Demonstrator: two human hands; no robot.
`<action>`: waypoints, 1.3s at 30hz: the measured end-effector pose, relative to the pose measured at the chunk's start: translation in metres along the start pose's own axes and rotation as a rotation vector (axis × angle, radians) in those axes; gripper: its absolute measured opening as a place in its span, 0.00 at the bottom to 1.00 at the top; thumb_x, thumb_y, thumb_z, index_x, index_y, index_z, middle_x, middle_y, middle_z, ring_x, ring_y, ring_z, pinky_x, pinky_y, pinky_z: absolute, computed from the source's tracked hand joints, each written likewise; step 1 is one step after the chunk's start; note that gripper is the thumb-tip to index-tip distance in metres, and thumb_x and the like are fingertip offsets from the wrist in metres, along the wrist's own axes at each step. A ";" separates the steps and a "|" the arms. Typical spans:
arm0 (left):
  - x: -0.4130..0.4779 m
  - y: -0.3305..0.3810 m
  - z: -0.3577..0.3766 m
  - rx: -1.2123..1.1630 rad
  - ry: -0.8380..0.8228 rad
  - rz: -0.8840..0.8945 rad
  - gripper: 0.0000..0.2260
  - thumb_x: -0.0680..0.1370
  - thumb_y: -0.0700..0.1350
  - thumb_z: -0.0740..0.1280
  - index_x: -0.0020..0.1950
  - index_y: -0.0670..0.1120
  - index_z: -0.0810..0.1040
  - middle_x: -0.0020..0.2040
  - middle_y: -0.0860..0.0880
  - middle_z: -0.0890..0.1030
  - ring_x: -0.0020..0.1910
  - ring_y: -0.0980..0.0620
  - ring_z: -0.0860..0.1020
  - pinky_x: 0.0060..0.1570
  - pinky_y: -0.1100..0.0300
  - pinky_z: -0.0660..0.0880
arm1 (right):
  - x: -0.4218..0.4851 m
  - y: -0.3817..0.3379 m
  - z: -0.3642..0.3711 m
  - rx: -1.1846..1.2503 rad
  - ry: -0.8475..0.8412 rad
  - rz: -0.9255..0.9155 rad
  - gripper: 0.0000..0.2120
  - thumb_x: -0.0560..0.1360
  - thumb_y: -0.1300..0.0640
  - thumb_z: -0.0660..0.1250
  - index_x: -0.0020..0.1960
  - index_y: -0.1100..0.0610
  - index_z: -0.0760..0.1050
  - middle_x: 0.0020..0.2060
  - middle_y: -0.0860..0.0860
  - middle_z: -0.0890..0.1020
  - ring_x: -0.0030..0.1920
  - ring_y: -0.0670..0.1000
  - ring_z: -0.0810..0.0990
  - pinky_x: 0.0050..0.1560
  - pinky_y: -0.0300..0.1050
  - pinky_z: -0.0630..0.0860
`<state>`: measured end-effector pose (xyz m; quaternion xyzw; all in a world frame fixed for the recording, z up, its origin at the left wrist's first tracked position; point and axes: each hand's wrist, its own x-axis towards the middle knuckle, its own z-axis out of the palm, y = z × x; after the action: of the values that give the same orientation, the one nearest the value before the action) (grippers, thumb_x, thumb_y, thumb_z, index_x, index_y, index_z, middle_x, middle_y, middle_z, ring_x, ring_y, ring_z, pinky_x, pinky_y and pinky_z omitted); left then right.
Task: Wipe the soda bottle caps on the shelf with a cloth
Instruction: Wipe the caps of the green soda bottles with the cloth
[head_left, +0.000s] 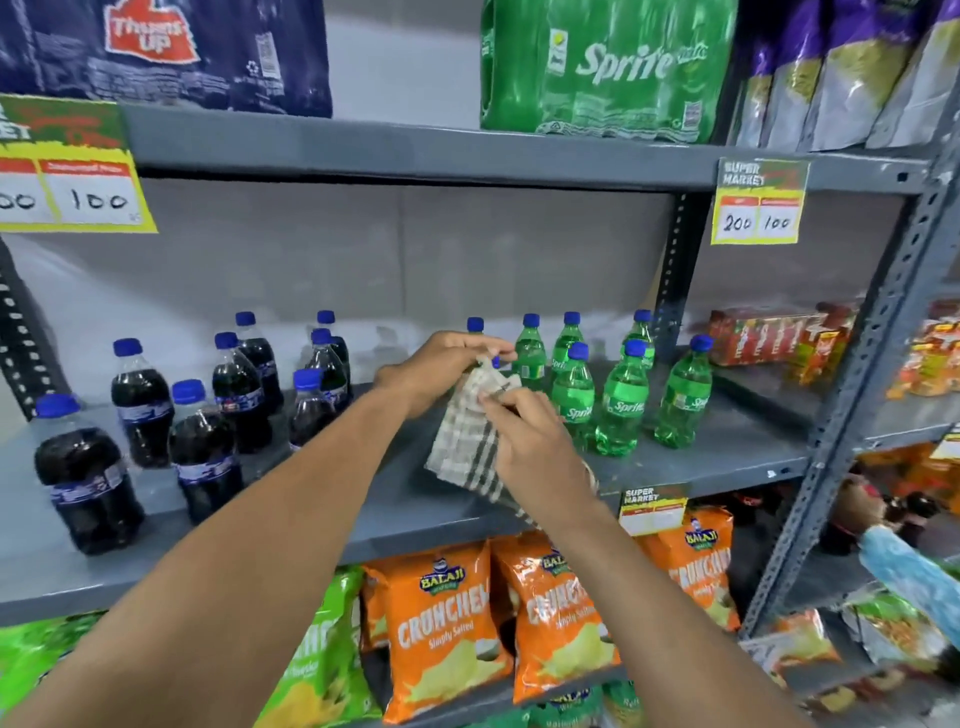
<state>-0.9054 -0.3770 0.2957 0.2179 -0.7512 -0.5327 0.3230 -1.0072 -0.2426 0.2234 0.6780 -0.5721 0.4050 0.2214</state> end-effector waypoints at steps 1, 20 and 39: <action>0.000 0.000 0.001 -0.018 0.006 -0.004 0.12 0.81 0.38 0.63 0.63 0.40 0.80 0.60 0.43 0.84 0.63 0.50 0.80 0.71 0.51 0.70 | 0.007 0.002 0.004 -0.014 -0.022 -0.015 0.21 0.71 0.76 0.65 0.62 0.66 0.79 0.50 0.58 0.78 0.49 0.58 0.75 0.49 0.53 0.78; -0.007 -0.002 0.009 -0.174 0.040 -0.020 0.12 0.83 0.37 0.59 0.61 0.40 0.80 0.59 0.43 0.84 0.64 0.48 0.79 0.64 0.59 0.75 | -0.033 0.035 0.022 0.104 -0.076 0.005 0.19 0.69 0.75 0.70 0.58 0.62 0.83 0.47 0.52 0.81 0.48 0.52 0.75 0.46 0.47 0.79; 0.002 0.000 0.020 -0.193 0.019 -0.050 0.16 0.82 0.36 0.56 0.64 0.37 0.78 0.63 0.38 0.82 0.63 0.49 0.80 0.66 0.58 0.74 | -0.045 0.033 0.029 0.142 -0.109 0.013 0.20 0.68 0.74 0.70 0.57 0.61 0.83 0.48 0.51 0.81 0.50 0.52 0.76 0.47 0.49 0.80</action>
<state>-0.9211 -0.3646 0.2917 0.2095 -0.6875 -0.6086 0.3363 -1.0313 -0.2461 0.1654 0.7092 -0.5577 0.4083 0.1388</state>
